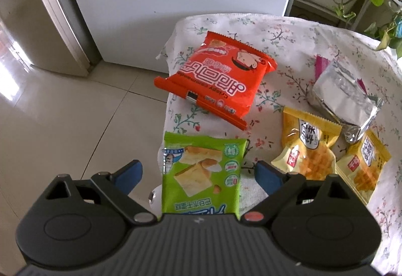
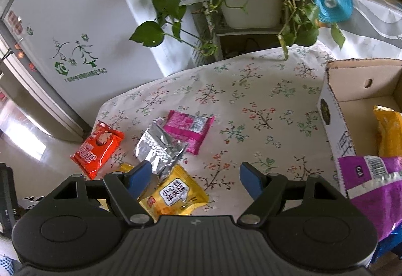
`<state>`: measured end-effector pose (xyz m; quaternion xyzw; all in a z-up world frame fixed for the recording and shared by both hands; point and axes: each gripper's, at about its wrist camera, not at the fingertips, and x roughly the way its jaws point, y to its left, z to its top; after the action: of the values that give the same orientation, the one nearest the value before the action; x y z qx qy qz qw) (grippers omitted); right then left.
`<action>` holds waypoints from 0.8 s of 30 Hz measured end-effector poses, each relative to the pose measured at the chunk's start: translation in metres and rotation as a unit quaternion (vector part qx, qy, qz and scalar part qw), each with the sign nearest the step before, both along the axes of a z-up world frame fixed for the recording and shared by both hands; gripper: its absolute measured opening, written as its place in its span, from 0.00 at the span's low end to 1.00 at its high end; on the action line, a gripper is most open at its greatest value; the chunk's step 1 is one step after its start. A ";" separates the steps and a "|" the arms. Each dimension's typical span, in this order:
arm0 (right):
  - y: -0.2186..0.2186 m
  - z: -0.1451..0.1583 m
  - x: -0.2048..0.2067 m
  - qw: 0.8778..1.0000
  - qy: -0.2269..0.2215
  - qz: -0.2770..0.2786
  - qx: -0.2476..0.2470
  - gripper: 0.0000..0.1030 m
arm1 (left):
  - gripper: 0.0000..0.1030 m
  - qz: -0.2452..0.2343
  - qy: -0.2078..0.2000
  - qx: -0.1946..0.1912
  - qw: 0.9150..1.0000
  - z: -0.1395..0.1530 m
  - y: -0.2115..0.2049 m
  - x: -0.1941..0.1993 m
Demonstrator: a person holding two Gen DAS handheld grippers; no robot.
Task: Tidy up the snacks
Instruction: 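Move both grippers back over the remaining snacks on the table, then grasp the red packet with the right gripper while the left grasps the green packet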
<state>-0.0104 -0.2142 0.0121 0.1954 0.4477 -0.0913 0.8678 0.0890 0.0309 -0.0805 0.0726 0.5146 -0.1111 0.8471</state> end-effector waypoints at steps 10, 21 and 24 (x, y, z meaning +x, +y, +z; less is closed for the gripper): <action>0.014 -0.008 0.008 1.000 -0.002 0.027 0.001 0.80 | 0.53 -0.009 0.007 -0.045 0.999 0.005 0.000 -0.004; 0.037 -0.018 0.024 0.997 -0.019 0.076 0.027 0.80 | 0.50 0.029 0.026 -0.100 0.994 0.017 0.011 -0.010; 0.043 -0.017 0.029 0.995 -0.027 0.098 0.023 0.80 | 0.50 0.024 0.016 -0.110 0.994 0.026 0.013 -0.015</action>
<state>0.0185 -0.1710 -0.0047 0.1725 0.4430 0.0093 0.8797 0.0740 0.0438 -0.0544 -0.0352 0.5146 -0.1472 0.8440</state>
